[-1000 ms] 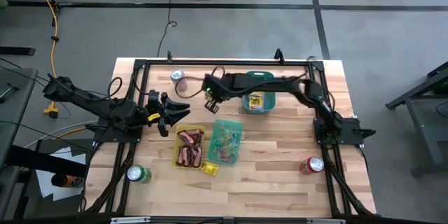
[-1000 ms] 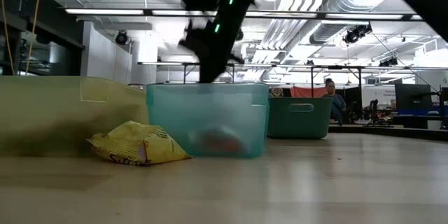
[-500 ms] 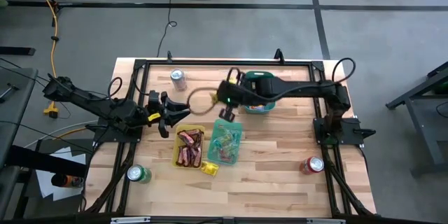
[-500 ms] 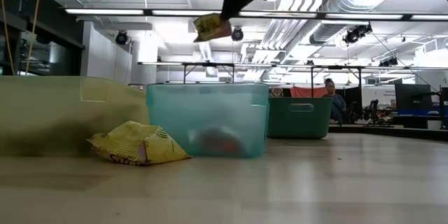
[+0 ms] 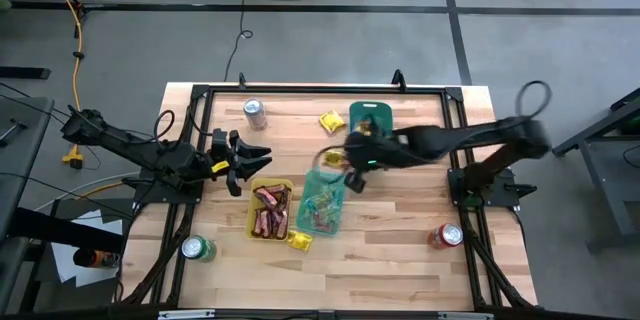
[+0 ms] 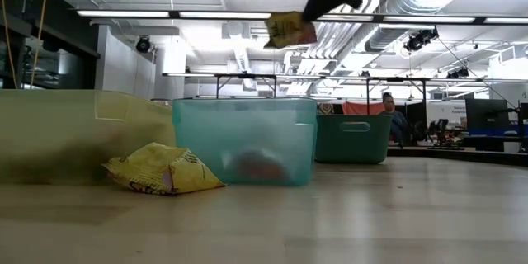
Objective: Sort candy
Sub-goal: Put the yellow candy into the blue bin
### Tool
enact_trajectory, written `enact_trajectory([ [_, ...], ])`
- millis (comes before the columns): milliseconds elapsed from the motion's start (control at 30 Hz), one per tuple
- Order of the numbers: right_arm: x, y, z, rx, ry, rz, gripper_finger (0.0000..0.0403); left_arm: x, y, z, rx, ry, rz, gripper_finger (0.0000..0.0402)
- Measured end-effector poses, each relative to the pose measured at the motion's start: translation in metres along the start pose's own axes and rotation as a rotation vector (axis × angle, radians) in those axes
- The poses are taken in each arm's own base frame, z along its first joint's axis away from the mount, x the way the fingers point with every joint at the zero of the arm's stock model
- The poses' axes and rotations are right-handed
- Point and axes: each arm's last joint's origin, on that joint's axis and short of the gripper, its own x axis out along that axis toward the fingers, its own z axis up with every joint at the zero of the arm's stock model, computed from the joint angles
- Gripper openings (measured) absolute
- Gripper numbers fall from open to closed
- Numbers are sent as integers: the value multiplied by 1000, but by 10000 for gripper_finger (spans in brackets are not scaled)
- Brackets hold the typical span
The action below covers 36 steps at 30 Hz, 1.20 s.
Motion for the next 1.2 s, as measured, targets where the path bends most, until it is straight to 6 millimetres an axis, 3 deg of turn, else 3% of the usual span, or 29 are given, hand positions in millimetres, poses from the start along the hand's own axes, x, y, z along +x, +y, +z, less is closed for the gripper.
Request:
enact_trajectory([
  [167,-15,-11,-32,191,-308,312,0,0,0,0,0,-2,7,131],
  [333,-7,-4,-53,222,-536,472,0,0,1,0,3,-6,24,131],
  [500,6,1,-70,210,-558,487,0,0,1,0,3,-6,25,131],
  [733,3,2,-68,169,-591,492,0,0,2,0,5,-21,69,131],
  [900,2,-10,-63,206,-641,377,0,0,3,0,5,-24,77,131],
  [1200,9,-76,-59,410,-632,-172,0,0,3,0,4,-25,77,131],
])
